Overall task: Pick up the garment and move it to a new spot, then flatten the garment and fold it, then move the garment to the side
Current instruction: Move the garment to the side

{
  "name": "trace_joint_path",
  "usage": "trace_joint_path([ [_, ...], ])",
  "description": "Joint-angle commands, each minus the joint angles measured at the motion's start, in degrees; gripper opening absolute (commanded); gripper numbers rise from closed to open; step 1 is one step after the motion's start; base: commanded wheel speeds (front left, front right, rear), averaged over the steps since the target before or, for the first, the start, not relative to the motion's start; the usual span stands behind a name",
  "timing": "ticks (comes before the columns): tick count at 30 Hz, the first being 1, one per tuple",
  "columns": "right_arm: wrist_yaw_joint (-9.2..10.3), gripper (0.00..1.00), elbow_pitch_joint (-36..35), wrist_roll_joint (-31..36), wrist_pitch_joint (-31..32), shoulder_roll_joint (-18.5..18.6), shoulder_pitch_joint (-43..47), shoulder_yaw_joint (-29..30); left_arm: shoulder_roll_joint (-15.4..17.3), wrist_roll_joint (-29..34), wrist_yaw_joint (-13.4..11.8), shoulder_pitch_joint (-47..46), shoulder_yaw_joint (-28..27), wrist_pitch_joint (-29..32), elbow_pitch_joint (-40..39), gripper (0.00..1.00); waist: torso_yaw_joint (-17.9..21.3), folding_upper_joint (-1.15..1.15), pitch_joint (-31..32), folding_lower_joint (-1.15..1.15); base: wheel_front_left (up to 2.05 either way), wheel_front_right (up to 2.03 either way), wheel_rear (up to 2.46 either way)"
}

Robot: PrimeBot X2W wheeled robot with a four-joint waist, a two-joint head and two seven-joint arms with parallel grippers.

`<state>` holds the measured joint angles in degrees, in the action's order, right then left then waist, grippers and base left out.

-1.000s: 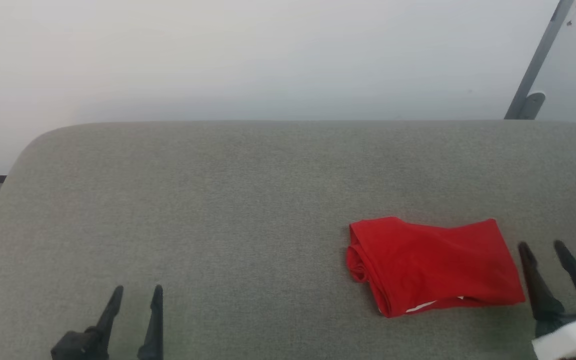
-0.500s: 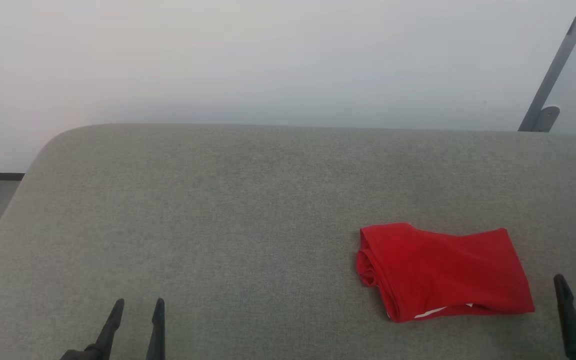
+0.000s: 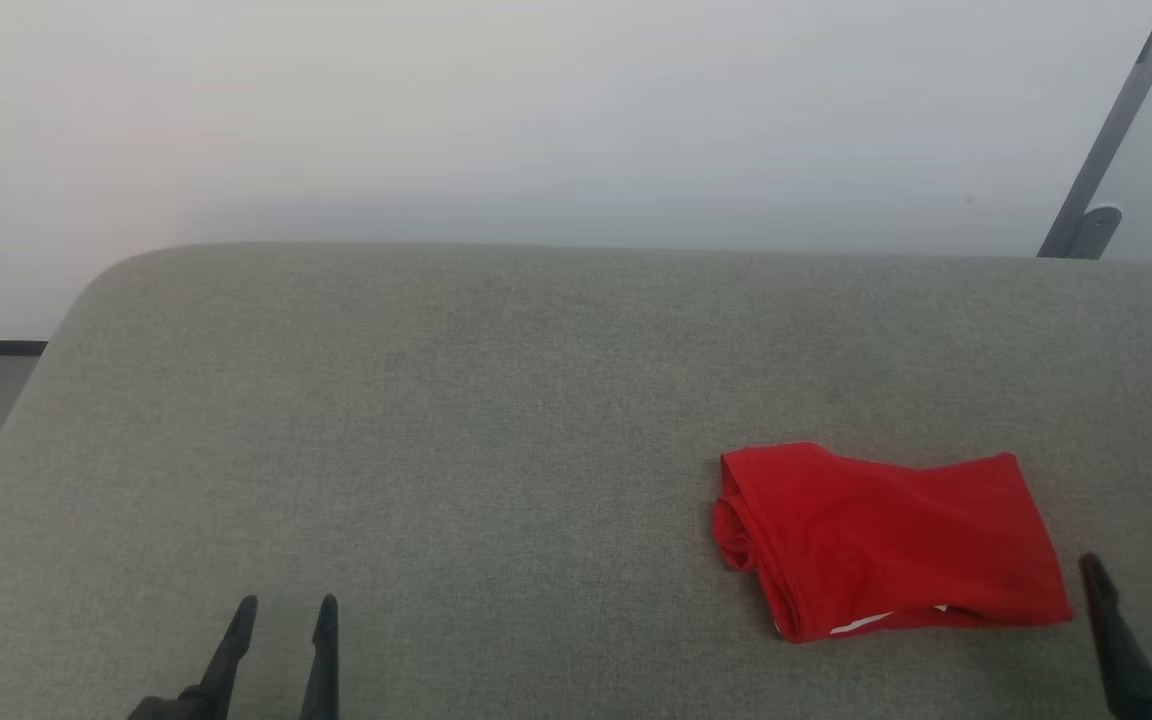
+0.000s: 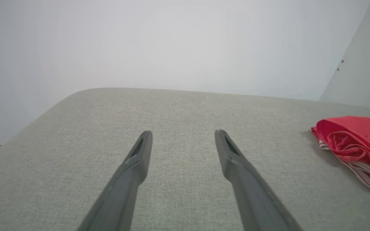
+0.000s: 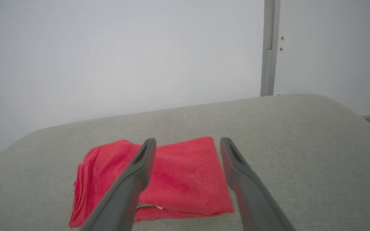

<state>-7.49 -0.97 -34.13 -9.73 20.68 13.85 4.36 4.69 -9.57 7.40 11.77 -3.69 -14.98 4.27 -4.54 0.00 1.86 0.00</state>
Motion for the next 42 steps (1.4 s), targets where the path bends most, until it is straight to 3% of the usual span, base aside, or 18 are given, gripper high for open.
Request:
trace_joint_path([
  [1, 0.01, 1.0, 0.37, 0.21, 0.79, 0.65, -1.0, -0.38, -0.27, 0.29, 0.11, -0.36, 0.12, -0.27, 0.05, 1.0, 0.04, 0.0, -0.11, 0.0, 0.0, 0.0, 0.0],
  [9, 0.02, 1.0, 3.86, 0.93, 11.28, 7.04, -12.76, -2.84, -0.84, 0.12, 0.11, -2.91, 1.09, -0.27, 0.33, 1.0, 0.53, 0.0, -2.21, 0.0, 0.0, 0.0, 0.0],
  [12, 0.02, 1.0, 6.09, -0.41, 19.6, 11.24, -18.41, -4.45, -0.96, 0.09, 0.1, -5.13, 2.34, -0.27, 0.45, 1.0, 0.57, 0.0, -4.67, 0.0, 0.0, 0.0, 0.0],
  [18, 0.04, 1.0, 10.46, -10.4, 44.38, 20.57, -24.58, -12.15, -1.19, 0.26, 0.11, -9.99, 4.57, -0.27, 1.64, 1.0, -0.16, 0.0, -8.74, 0.0, 0.0, 0.0, 0.0],
  [21, 0.05, 1.0, 10.85, -14.4, 51.75, 24.08, -26.65, -13.86, -1.29, 0.07, 0.1, -12.2, 5.7, -0.27, 2.3, 1.0, -0.5, 0.0, -10.6, 0.0, 0.0, 0.0, 0.0],
  [26, 0.05, 1.0, 11.88, -17.2, 54.66, 24.83, -29.88, -16.17, -1.55, -0.07, 0.1, -15.76, 7.17, -0.27, 2.64, 1.0, -0.97, 0.0, -14.06, 0.0, 0.0, 0.0, 0.0],
  [35, 0.04, 1.0, 15.9, -17.86, 51.12, 22.11, -33.34, -21.87, -1.69, 0.39, 0.11, -20.33, 9.3, -0.27, 3.43, 1.0, -0.98, 0.0, -18.19, 0.0, 0.0, 0.0, 0.0],
  [36, 0.04, 0.8, 15.87, -18.05, 50.11, 21.69, -33.68, -22.89, -1.71, 0.48, 0.1, -20.61, 9.53, -0.27, 3.49, 1.0, -0.76, 0.0, -18.46, 0.0, 0.0, 0.0, 0.0],
  [37, 0.02, 0.37, 16.07, -18.39, 49.1, 21.48, -33.9, -23.46, -1.72, 0.56, 0.1, -20.83, 9.53, -0.27, 3.55, 1.0, -0.47, 0.0, -18.68, 0.0, 0.0, 0.0, 0.0],
  [38, 0.02, 0.05, 16.55, -18.93, 48.28, 21.29, -34.31, -24.05, -1.68, 0.41, 0.1, -21.04, 9.4, -0.27, 3.59, 1.0, -0.06, 0.0, -18.85, 0.0, 0.0, 0.0, 0.0],
  [39, 0.02, 0.0, 16.9, -19.28, 47.66, 21.35, -34.7, -24.66, -1.7, 0.17, 0.1, -21.3, 9.44, -0.27, 3.68, 1.0, 0.37, 0.0, -18.95, 0.0, 0.0, 0.0, 0.0],
  [42, 0.08, 0.0, 18.07, -20.25, 44.86, 22.52, -36.07, -25.27, -1.37, 0.57, 0.11, -21.87, 9.94, -0.27, 3.86, 1.0, 2.01, 0.0, -19.02, 0.0, 0.0, 0.0, 0.0],
])
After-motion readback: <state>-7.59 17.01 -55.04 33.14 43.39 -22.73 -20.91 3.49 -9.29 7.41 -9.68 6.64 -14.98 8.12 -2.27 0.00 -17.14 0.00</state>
